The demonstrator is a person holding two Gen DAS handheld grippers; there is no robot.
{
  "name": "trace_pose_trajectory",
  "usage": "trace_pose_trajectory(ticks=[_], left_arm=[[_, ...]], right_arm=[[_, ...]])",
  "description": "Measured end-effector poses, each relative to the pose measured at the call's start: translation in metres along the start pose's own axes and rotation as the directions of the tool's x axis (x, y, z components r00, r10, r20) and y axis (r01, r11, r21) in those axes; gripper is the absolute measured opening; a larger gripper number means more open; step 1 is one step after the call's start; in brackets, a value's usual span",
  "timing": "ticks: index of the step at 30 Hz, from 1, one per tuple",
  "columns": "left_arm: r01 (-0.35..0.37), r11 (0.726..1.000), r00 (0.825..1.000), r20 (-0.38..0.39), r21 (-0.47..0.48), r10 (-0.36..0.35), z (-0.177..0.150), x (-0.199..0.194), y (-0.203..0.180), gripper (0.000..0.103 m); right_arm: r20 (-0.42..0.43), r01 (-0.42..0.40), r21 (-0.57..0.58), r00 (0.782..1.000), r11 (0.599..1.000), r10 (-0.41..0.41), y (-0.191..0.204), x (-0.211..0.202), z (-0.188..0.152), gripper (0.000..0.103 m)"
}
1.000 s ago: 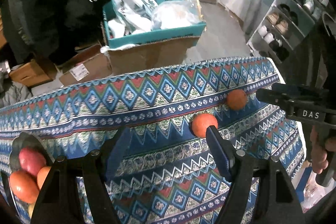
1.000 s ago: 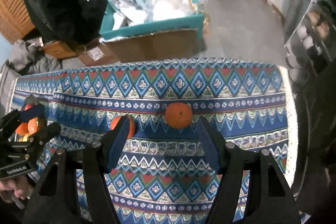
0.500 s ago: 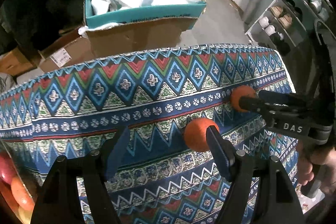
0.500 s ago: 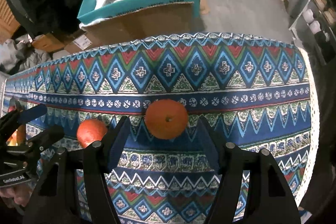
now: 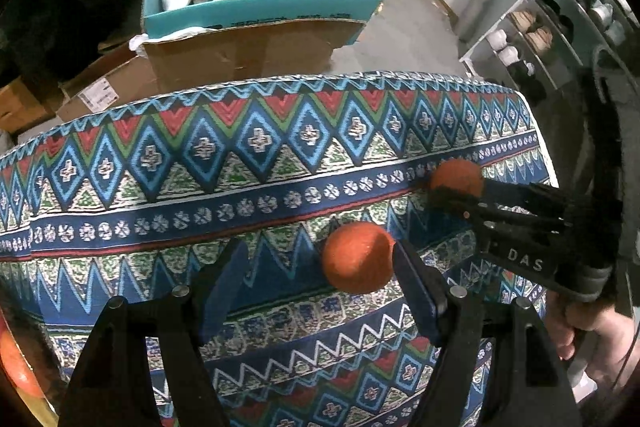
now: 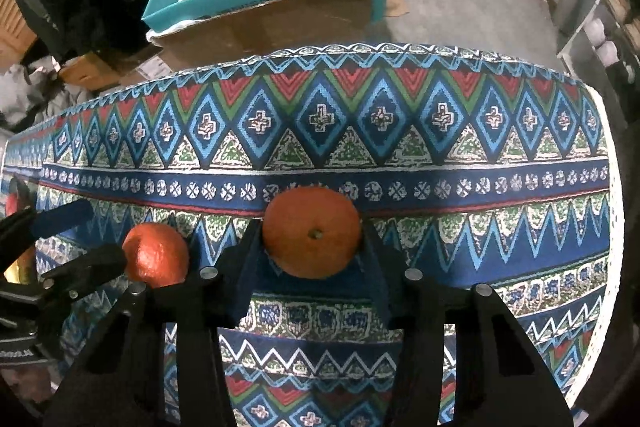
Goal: Organize fruits
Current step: 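Close the left tool on its tangerine while the right tool closes on the other, then carry the tangerine with the left tool while the right tool carries its tangerine to the bowl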
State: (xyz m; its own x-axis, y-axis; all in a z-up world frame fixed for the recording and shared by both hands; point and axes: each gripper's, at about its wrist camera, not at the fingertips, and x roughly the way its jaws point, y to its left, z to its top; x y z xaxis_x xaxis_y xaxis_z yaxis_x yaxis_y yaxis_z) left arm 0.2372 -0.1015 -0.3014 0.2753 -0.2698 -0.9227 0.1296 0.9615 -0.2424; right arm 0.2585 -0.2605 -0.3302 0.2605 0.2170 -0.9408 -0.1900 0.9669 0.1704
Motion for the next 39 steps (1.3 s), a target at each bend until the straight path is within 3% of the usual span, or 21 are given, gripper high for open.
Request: trace_pose_trajectory(ticks=[12, 16, 19, 29, 39], left_arm=[[-0.024, 0.999, 0.999, -0.037, 0.024, 0.024, -0.004, 0.023, -0.017, 0.072], [-0.02, 0.999, 0.998, -0.052, 0.027, 0.022, -0.006, 0.029, -0.017, 0.062], [0.026, 0.999, 0.998, -0.054, 0.019, -0.025, -0.007, 0.031, -0.017, 0.046], [0.008, 0.998, 1.0, -0.019, 0.059, -0.007, -0.013, 0.017, -0.02, 0.046], [-0.008, 0.995, 0.999, 0.036, 0.095, 0.005, -0.027, -0.025, -0.019, 0.045]], right_arm=[[0.046, 0.033, 0.012, 0.998, 0.999, -0.033, -0.01, -0.037, -0.028, 0.048], [0.043, 0.019, 0.024, 0.999, 1.0, -0.02, -0.012, -0.039, -0.031, 0.048], [0.038, 0.014, 0.026, 0.999, 1.0, -0.015, -0.014, -0.04, -0.036, 0.048], [0.051, 0.006, 0.027, 0.999, 1.0, -0.007, -0.006, -0.037, -0.039, 0.048], [0.1, 0.005, 0.0, 0.995, 1.0, -0.005, 0.012, -0.056, -0.04, 0.048]])
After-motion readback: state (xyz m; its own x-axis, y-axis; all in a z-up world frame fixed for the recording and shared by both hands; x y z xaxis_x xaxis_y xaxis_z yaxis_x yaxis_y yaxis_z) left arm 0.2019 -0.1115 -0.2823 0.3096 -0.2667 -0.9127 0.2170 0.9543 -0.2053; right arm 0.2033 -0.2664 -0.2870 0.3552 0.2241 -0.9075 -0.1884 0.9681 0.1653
